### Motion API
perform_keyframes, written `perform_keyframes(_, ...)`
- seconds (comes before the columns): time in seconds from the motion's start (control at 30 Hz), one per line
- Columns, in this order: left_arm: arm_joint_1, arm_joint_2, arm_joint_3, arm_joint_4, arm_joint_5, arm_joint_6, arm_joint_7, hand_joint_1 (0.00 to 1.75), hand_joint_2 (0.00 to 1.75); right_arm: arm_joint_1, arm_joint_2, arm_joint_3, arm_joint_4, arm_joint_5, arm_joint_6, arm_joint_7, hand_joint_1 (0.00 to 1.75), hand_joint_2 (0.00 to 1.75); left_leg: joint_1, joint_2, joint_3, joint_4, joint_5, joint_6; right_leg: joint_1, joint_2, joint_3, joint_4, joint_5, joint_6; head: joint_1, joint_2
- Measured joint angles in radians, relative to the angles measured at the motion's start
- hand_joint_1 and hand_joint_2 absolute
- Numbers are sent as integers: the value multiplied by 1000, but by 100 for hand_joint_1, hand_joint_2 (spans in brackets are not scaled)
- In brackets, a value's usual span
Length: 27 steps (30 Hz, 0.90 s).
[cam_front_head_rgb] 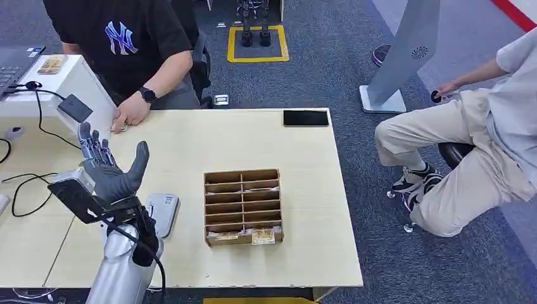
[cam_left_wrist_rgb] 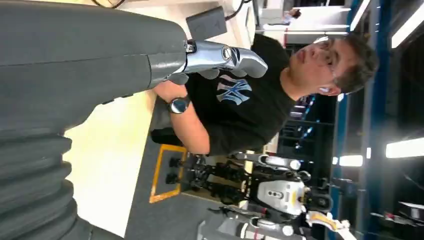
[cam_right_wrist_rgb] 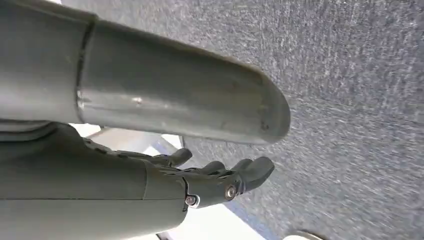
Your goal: Pass the card to the sensor for recognition and then transmit it.
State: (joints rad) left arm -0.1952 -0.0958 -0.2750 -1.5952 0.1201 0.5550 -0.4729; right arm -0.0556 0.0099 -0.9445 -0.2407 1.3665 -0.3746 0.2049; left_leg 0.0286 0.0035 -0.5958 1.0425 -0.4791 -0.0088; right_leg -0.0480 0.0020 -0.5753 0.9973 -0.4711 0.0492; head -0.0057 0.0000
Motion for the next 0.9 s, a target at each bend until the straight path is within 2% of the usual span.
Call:
perform_keyframes(0.17,100,7,-36,-94,-3,22,-92,0,175,7,0,-23,0,-18,0,1,0,0,0,0,0,0,0,1,0,0,0,0,-1,0,0,0)
perform_keyframes(0.37,158,16,-61,-154,-8,36,-138,0,175,9,0,-45,0,-23,0,0,0,0,0,0,0,0,-1,1,0,0,0,0,-1,1,0,0)
perform_keyframes(0.43,187,19,-68,-177,-25,53,-181,0,175,11,0,-49,-1,-27,0,3,0,0,0,0,0,0,-1,1,0,0,0,0,-1,1,0,0)
perform_keyframes(0.5,213,23,-77,-205,-68,97,-217,0,175,12,0,-57,-1,-36,-2,6,0,0,0,0,0,0,-1,1,0,0,0,0,-1,1,0,0)
perform_keyframes(0.6,231,24,-87,-244,-95,126,-226,0,175,12,2,-68,-1,-34,-3,9,0,0,0,0,0,0,-1,1,0,0,0,0,-1,1,0,0)
perform_keyframes(0.77,246,25,-90,-270,-104,134,-227,0,175,13,4,-72,-2,-35,-6,10,0,0,0,0,0,0,-1,0,0,0,0,0,-1,1,0,0)
perform_keyframes(0.8,247,24,-92,-275,-109,135,-227,0,0,13,6,-73,-2,-35,-5,10,0,0,0,0,0,0,-1,0,0,0,0,0,-1,1,0,0)
perform_keyframes(0.9,250,25,-113,-287,-196,137,-227,0,0,13,10,-76,-2,-31,3,9,0,0,0,0,0,0,-1,0,0,0,1,0,-1,1,0,0)
